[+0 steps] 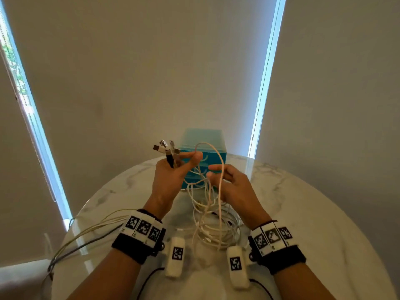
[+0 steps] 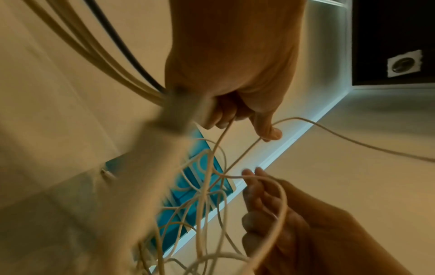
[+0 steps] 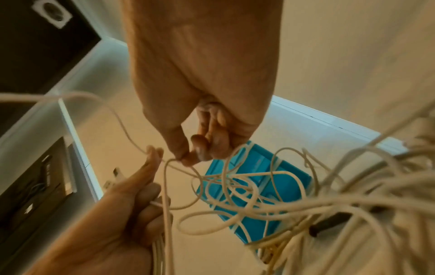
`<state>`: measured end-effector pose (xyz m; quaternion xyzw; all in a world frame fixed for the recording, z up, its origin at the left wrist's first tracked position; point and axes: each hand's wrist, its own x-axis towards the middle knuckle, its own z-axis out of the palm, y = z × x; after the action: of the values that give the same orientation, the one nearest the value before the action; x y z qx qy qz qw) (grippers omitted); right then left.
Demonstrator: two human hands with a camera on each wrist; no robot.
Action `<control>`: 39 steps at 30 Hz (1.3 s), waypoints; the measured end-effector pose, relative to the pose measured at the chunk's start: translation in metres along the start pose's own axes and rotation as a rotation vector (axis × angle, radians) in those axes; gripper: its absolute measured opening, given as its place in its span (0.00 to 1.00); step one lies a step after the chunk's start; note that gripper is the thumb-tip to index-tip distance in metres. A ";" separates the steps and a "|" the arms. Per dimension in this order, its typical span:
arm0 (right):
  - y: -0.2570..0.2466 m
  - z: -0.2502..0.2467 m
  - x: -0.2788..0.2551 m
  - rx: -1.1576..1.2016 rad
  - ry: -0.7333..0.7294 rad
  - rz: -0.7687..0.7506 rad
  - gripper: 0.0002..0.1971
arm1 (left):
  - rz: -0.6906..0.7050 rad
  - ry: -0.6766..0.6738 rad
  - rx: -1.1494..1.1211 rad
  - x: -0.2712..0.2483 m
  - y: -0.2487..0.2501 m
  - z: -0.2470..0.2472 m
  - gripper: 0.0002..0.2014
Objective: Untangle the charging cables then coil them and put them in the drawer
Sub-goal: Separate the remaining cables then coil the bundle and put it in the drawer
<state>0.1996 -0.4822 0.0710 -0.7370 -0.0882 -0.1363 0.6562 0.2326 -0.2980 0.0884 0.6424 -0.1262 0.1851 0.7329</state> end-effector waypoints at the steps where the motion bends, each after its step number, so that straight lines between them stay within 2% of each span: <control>1: 0.001 0.003 -0.001 -0.056 -0.041 -0.027 0.11 | 0.015 -0.037 -0.016 -0.002 0.002 0.001 0.09; 2: 0.004 0.005 -0.001 -0.149 -0.069 -0.056 0.10 | 0.026 -0.072 -0.025 -0.003 0.004 0.002 0.10; 4: 0.009 0.006 -0.001 -0.249 -0.031 -0.101 0.08 | 0.036 -0.119 0.005 -0.003 0.008 0.000 0.11; 7: 0.007 -0.001 0.001 -0.124 0.108 -0.152 0.06 | 0.010 -0.205 0.015 -0.003 0.006 -0.002 0.12; 9: 0.002 -0.006 0.004 -0.025 0.200 -0.195 0.06 | -0.037 -0.283 0.097 -0.002 -0.001 -0.002 0.11; 12: -0.003 -0.005 0.005 0.045 0.220 -0.144 0.04 | -0.140 -0.406 0.253 -0.005 -0.011 0.001 0.11; 15: -0.002 -0.002 0.003 0.067 0.207 -0.037 0.07 | -0.155 -0.384 0.333 -0.002 -0.017 -0.001 0.14; 18: -0.001 -0.005 0.004 0.072 0.198 -0.026 0.14 | -0.115 -0.322 0.307 0.000 -0.014 -0.003 0.12; 20: -0.002 -0.005 0.003 0.060 0.111 -0.041 0.16 | -0.043 -0.252 0.198 -0.002 -0.009 -0.002 0.10; 22: -0.005 0.000 0.001 0.033 -0.005 -0.030 0.16 | 0.024 -0.228 0.133 0.000 -0.006 -0.002 0.13; 26: -0.004 0.004 0.001 -0.156 -0.193 0.004 0.17 | -0.023 -0.270 0.272 0.001 -0.004 -0.001 0.19; 28: -0.005 0.005 -0.001 -0.330 -0.262 -0.017 0.20 | -0.041 -0.192 0.243 0.001 -0.007 -0.001 0.17; 29: -0.007 0.005 -0.003 -0.406 -0.246 -0.042 0.21 | -0.046 -0.134 0.214 0.002 -0.008 -0.003 0.16; 31: -0.018 -0.001 -0.005 -0.428 -0.083 -0.097 0.20 | -0.049 -0.025 0.223 0.008 -0.012 -0.011 0.15; 33: -0.030 -0.013 -0.001 -0.137 0.135 -0.139 0.17 | -0.078 0.064 0.274 0.013 -0.018 -0.020 0.15; 35: -0.044 -0.032 0.003 0.318 0.253 -0.158 0.16 | -0.116 0.125 0.324 0.017 -0.026 -0.027 0.16; 37: -0.057 -0.043 0.004 0.764 0.268 -0.129 0.15 | -0.147 0.136 0.368 0.018 -0.030 -0.028 0.17; 39: -0.061 -0.046 0.005 1.000 0.233 -0.088 0.13 | -0.173 0.084 0.432 0.018 -0.035 -0.030 0.18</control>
<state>0.1812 -0.5209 0.1347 -0.3088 -0.0999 -0.1862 0.9274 0.2627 -0.2702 0.0609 0.7845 0.0025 0.1711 0.5961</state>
